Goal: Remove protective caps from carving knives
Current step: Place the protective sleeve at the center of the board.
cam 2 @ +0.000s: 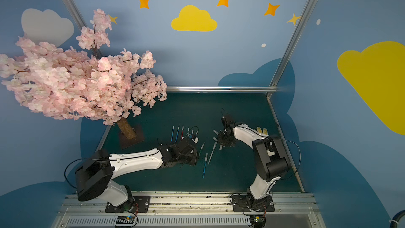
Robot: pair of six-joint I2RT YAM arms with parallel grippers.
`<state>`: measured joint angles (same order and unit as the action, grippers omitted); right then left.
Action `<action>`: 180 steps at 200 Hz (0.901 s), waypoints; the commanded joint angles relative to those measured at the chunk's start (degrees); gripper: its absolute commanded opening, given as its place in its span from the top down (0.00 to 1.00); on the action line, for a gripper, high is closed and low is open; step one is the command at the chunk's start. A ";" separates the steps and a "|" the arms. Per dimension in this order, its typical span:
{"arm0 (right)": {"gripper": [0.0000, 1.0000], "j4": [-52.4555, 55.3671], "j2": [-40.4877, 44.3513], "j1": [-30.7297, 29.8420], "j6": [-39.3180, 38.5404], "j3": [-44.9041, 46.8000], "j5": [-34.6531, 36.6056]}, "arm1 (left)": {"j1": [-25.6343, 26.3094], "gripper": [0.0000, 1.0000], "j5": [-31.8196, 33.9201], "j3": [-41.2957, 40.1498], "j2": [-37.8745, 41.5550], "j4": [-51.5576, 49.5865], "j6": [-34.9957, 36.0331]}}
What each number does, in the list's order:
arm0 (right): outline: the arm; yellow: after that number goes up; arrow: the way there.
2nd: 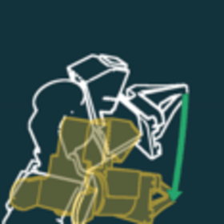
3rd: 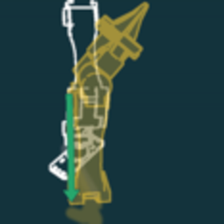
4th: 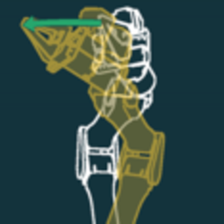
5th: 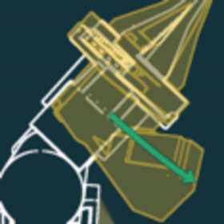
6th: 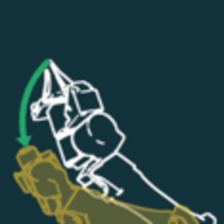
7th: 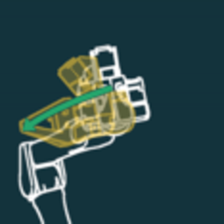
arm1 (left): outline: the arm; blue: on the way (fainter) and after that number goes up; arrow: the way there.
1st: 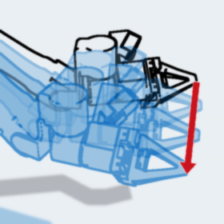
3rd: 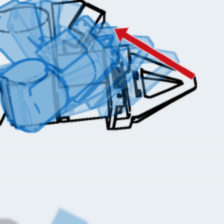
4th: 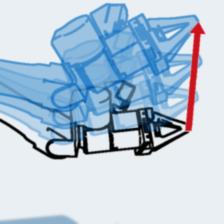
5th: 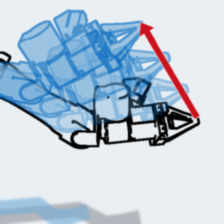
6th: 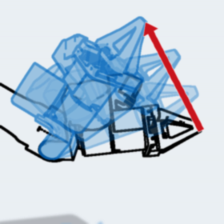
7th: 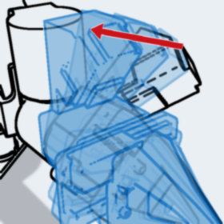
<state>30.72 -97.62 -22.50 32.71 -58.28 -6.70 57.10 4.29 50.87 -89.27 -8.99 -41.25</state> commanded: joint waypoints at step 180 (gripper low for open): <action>0.73 2.92 2.68 0.60 -3.82 -2.93 -1.99 | -0.76 0.94 -5.58 1.53 -1.30 3.30 1.48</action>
<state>32.03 -97.65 -22.22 29.91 -60.10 -7.33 56.62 2.37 50.98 -89.38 -8.78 -41.30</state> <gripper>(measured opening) 0.270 0.059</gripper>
